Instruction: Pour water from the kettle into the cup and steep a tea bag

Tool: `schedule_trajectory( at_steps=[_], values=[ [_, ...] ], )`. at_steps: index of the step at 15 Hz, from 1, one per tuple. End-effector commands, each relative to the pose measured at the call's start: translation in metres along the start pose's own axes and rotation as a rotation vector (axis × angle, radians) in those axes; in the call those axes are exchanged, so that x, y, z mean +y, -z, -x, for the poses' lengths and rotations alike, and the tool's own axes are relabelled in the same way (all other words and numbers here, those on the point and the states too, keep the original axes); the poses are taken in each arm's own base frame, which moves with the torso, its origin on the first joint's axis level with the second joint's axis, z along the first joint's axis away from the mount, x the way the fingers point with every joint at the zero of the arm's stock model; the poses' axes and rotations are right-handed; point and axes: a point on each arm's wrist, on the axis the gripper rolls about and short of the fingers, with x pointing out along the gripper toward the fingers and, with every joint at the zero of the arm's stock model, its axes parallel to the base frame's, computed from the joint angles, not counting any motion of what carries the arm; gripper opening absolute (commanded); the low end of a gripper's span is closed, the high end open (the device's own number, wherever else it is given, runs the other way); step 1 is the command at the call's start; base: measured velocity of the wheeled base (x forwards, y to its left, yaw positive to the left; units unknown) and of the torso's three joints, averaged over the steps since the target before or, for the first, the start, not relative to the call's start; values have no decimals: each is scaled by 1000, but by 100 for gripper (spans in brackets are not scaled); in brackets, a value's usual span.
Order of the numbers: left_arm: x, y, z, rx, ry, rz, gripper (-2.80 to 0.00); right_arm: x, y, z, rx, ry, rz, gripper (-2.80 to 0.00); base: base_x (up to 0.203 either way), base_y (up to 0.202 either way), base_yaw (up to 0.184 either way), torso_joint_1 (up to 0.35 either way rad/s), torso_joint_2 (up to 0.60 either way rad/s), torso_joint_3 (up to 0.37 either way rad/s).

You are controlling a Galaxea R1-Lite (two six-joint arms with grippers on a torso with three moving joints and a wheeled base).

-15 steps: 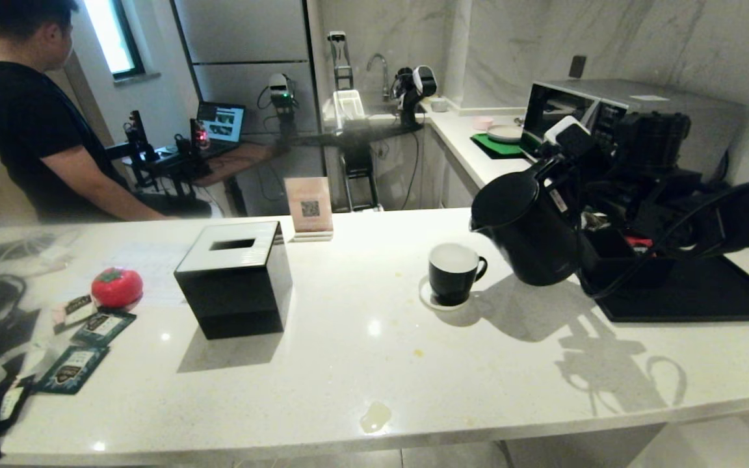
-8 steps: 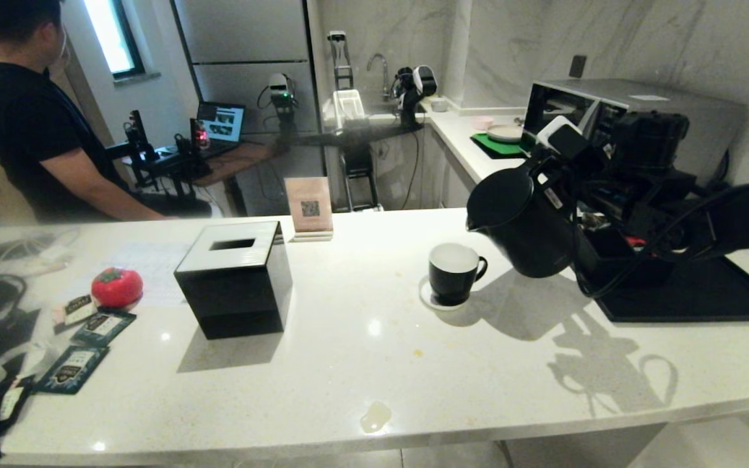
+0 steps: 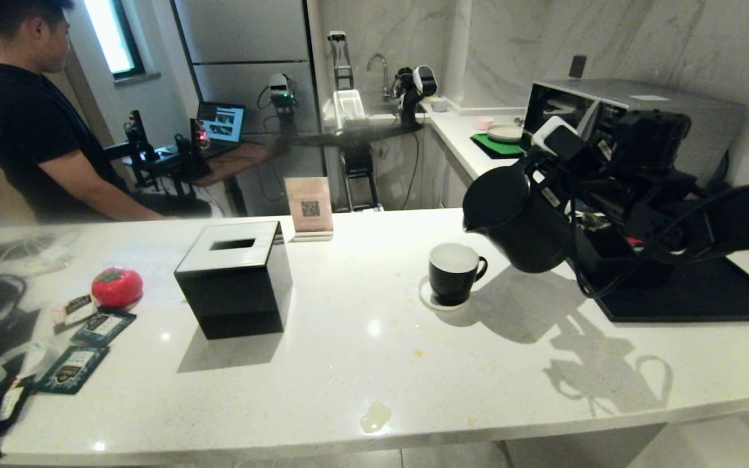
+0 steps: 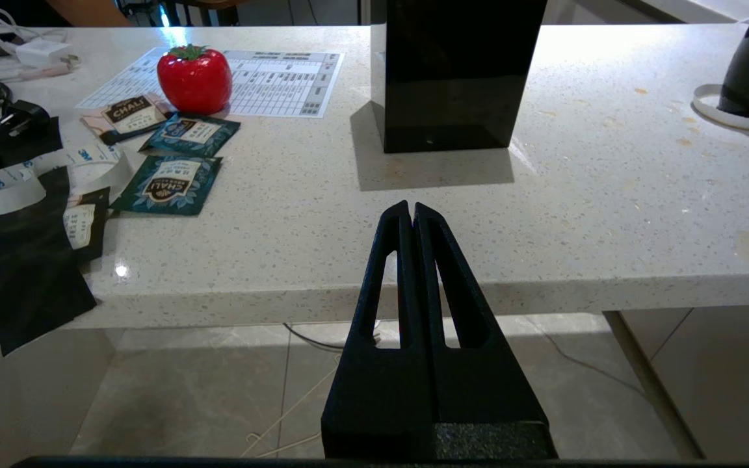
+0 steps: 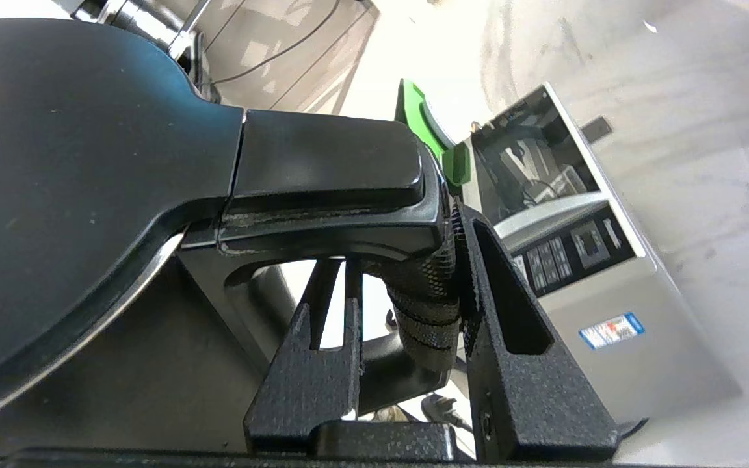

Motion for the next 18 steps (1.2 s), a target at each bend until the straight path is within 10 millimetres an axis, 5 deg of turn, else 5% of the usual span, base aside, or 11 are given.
schedule_trajectory(
  at_steps=[1,18],
  values=[
    [0,0,0,2,0,1,-280,0,-1,0,-15,-6,13,-280,0,0,0,0,0,0],
    [0,0,0,2,0,0,-280,5,1,-5,-112,-9,104,-280,0,0,0,0,0,0]
  ],
)
